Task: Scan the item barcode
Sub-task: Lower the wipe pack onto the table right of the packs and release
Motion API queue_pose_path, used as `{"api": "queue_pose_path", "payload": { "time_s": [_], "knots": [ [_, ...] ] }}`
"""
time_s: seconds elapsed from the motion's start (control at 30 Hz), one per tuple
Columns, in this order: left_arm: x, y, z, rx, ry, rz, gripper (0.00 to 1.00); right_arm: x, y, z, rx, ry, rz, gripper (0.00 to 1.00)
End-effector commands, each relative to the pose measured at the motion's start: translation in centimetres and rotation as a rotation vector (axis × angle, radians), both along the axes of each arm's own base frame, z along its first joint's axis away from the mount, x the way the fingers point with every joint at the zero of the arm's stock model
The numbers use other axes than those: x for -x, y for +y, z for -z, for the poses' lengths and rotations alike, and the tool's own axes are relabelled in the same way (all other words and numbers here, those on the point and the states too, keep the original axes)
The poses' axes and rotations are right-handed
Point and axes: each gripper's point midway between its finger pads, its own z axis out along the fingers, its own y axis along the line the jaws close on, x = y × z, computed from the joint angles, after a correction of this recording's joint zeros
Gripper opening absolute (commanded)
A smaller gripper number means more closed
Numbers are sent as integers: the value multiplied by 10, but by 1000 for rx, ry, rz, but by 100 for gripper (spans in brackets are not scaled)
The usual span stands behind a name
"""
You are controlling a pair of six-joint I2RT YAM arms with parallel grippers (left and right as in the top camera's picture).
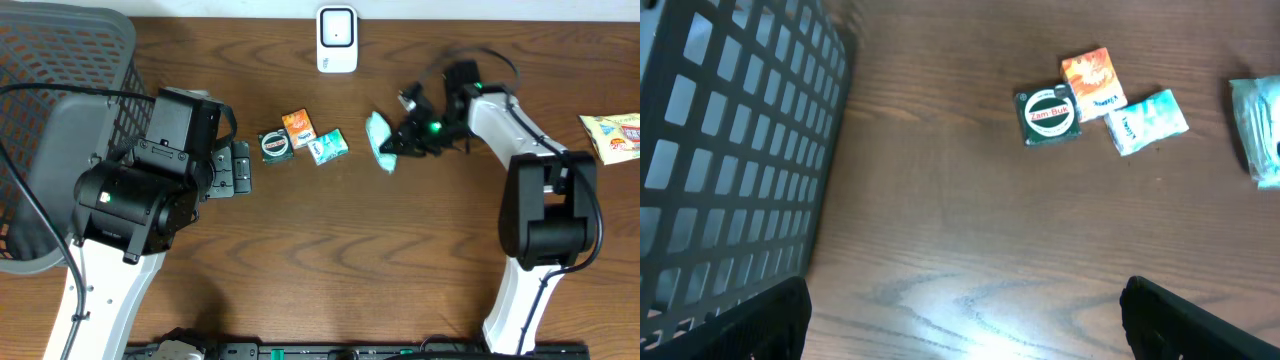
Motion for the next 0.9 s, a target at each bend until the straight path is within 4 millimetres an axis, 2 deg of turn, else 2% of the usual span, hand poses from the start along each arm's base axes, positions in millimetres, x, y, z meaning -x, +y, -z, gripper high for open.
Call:
{"api": "queue_pose_path", "payload": {
  "time_s": [0.0, 0.13, 0.2, 0.43, 0.47, 0.5, 0.63, 0.87],
  "knots": [
    [-2, 4, -2, -19, -4, -6, 98, 16, -2, -7, -142, 22, 14, 5],
    [-2, 4, -2, -18, -5, -6, 98, 20, -29, 13, -65, 58, 72, 14],
    [-2, 4, -2, -18, -5, -6, 98, 17, -43, 18, -25, 60, 101, 16],
    [-2, 4, -2, -18, -5, -6, 98, -4, -86, 6, 68, 52, 184, 38],
    [-2, 4, -2, -18, -5, -6, 98, -7, -89, 3, 71, 50, 192, 43],
    [-2, 4, -2, -18, -5, -6, 98, -9, -92, -2, 70, 46, 198, 49],
    [-2, 4, -2, -18, -5, -6, 98, -12, -93, -6, 73, 40, 197, 62],
    [-2, 4, -2, -19, -4, -6, 97, -12, -82, 7, 157, 9, 147, 77]
  ]
}}
